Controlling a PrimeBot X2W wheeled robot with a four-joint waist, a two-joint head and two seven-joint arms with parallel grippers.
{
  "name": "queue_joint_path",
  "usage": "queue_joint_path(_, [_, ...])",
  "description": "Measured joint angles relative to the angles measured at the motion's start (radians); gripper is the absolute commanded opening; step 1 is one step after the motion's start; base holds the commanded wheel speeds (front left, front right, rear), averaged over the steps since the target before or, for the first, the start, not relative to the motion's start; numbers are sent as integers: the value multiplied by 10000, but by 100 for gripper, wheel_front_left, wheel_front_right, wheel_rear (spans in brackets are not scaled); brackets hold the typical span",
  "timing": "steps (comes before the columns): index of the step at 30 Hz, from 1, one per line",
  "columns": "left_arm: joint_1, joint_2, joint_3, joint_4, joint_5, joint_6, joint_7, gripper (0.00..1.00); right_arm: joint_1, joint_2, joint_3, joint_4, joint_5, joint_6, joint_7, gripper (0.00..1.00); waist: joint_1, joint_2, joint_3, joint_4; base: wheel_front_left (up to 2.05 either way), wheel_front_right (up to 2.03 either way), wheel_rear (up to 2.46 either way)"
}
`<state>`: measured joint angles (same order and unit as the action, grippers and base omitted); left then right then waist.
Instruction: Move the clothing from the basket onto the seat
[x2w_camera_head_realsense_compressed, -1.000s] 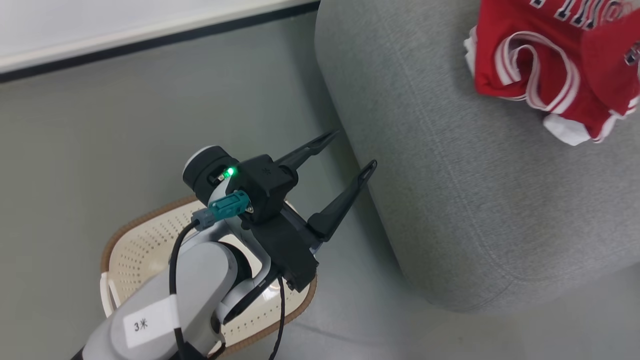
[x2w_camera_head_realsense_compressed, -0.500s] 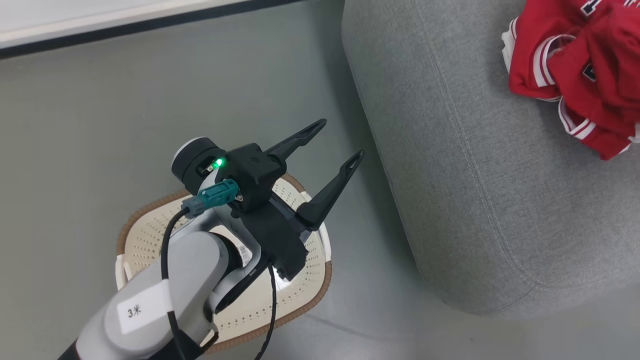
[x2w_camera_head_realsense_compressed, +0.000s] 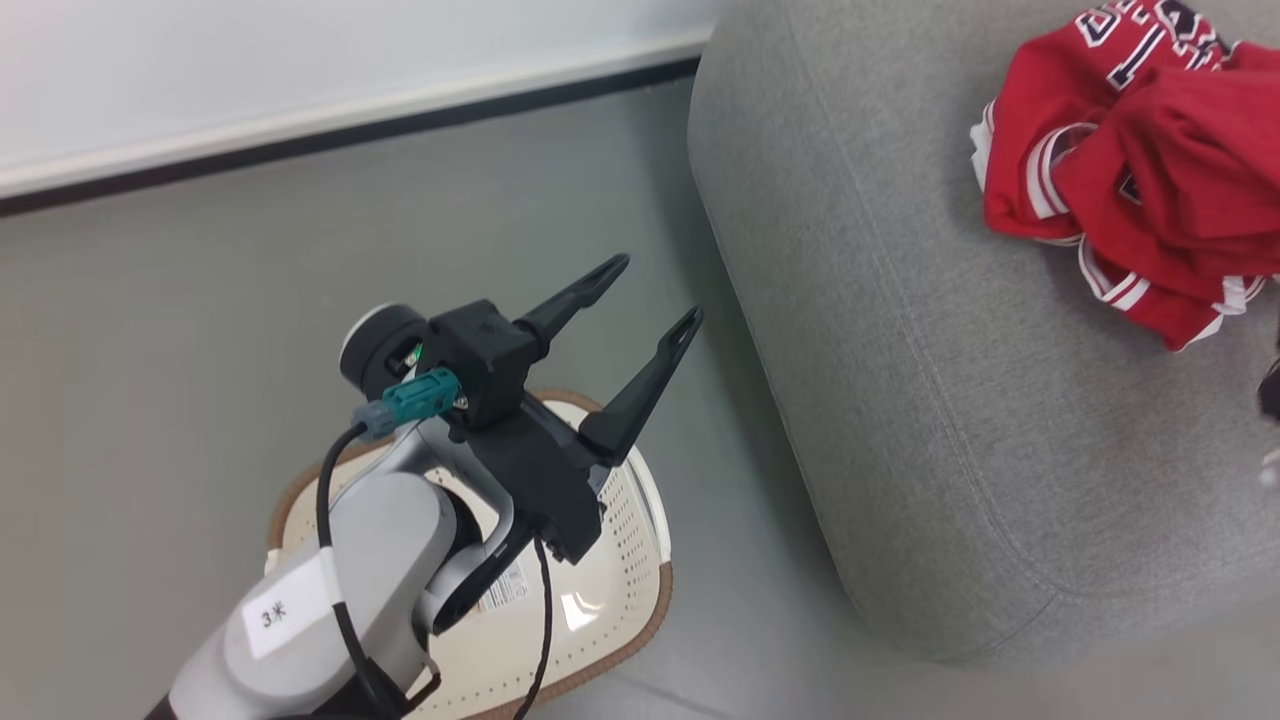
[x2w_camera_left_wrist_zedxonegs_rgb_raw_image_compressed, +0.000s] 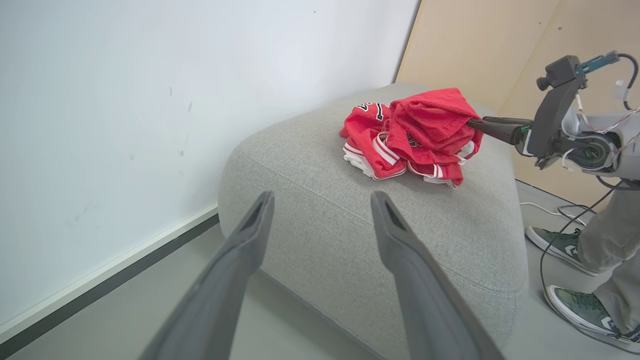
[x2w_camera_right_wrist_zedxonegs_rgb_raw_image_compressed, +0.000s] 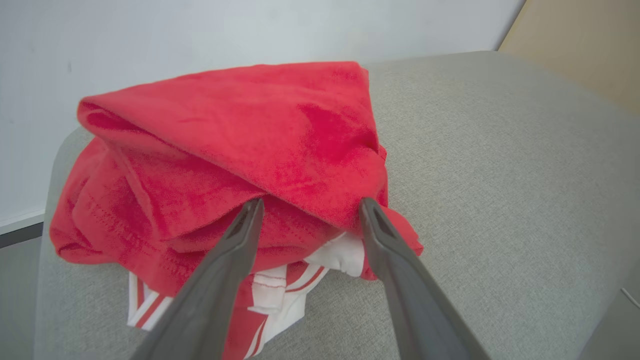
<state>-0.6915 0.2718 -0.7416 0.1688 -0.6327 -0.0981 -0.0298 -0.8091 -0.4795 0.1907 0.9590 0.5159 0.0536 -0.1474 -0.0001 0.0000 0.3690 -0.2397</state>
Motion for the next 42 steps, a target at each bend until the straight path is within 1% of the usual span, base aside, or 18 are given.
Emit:
queue_joint_path(5, [274, -144, 58, 380, -84, 2, -284, 100, 1047, 65, -13, -550, -23, 153, -709, 100, 0, -1, -525, 79, 0, 0, 0])
queue_joint_path(9, [500, -217, 268, 669, -368, 50, -529, 100, 1683, 430, -161, -1306, 240, 274, -915, 100, -1, -1, -934, 229, 0, 0, 0])
queue_joint_path(15, [1054, -259, 585, 1122, -546, 305, -961, 100, 2333, 499, -157, -2690, 245, 437, -1011, 100, -1, -1, -1462, 654, 0, 0, 0])
queue_joint_path(23, [1830, -205, 1078, 1544, -721, 734, -1561, 100, 3575, 656, -67, -4769, 111, 449, -1028, 100, -1, -1, -2165, 1407, 0, 0, 0])
queue_joint_path(25, [2090, -190, 1271, 1557, -953, 811, -1716, 100, 4013, 736, -176, -5275, 111, 447, -1055, 100, -2, -1, -2341, 1615, 0, 0, 0])
queue_joint_path(27, [2323, -159, 1384, 1582, -1055, 892, -1770, 100, 4474, 878, -345, -5760, 115, 412, -1068, 100, -2, -2, -2510, 1828, 0, 0, 0])
queue_joint_path(33, [3119, 157, 1672, 1659, -1037, 1289, -1952, 100, 5872, 1459, -449, -6897, -19, 6, -1091, 100, -1, -2, -3001, 2438, 0, 0, 0])
queue_joint_path(35, [3280, 221, 1751, 1655, -1035, 1367, -2017, 100, 6020, 1549, -439, -7022, -79, -23, -1091, 100, -1, -1, -3087, 2522, 0, 0, 0])
queue_joint_path(38, [3768, 454, 1983, 1593, -970, 1680, -2092, 100, 6303, 1745, -391, -7402, -244, -142, -1091, 100, -1, -2, -3352, 2738, 0, 0, 0])
queue_joint_path(42, [4379, 608, 2339, 1365, -961, 1868, -2144, 100, 6607, 1889, -309, -7904, -447, -284, -1091, 100, -1, -2, -3647, 2940, 0, 0, 0])
